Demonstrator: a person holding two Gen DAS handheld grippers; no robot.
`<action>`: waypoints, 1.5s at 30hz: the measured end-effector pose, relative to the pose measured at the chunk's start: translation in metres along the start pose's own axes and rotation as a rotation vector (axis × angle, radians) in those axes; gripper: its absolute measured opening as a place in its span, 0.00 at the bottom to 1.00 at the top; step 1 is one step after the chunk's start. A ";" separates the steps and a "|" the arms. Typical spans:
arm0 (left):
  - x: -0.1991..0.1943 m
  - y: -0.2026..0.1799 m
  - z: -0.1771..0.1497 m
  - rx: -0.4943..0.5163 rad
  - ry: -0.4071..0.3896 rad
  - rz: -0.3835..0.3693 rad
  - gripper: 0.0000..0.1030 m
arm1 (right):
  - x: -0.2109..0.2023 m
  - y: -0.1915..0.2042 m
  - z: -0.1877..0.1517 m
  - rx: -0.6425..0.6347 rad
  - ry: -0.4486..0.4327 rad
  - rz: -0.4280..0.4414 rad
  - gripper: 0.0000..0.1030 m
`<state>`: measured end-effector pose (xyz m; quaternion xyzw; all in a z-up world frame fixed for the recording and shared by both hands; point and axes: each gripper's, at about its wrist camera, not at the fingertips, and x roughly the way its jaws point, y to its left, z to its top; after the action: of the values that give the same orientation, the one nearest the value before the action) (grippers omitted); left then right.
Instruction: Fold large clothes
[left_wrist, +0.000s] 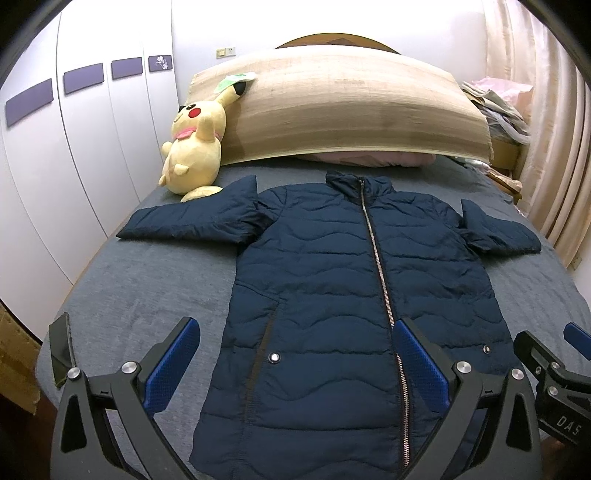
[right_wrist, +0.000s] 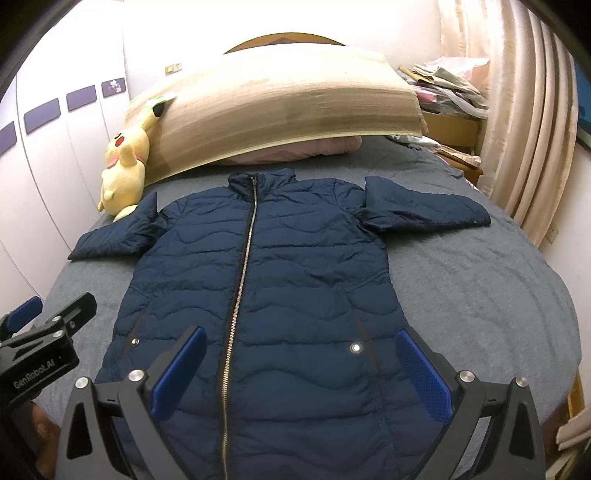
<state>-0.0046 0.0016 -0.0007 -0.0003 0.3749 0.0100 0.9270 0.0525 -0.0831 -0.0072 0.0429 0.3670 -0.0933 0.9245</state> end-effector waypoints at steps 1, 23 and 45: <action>0.000 0.000 0.000 0.000 -0.001 0.000 1.00 | 0.000 0.000 0.000 0.000 -0.001 0.000 1.00; -0.002 -0.001 0.001 0.007 -0.011 0.003 1.00 | 0.001 0.005 0.003 -0.014 0.000 -0.004 1.00; 0.000 -0.002 0.001 0.008 -0.012 0.001 1.00 | 0.002 0.007 0.003 -0.023 0.006 0.001 1.00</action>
<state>-0.0043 -0.0001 0.0003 0.0037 0.3696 0.0087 0.9292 0.0572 -0.0768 -0.0063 0.0329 0.3707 -0.0883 0.9240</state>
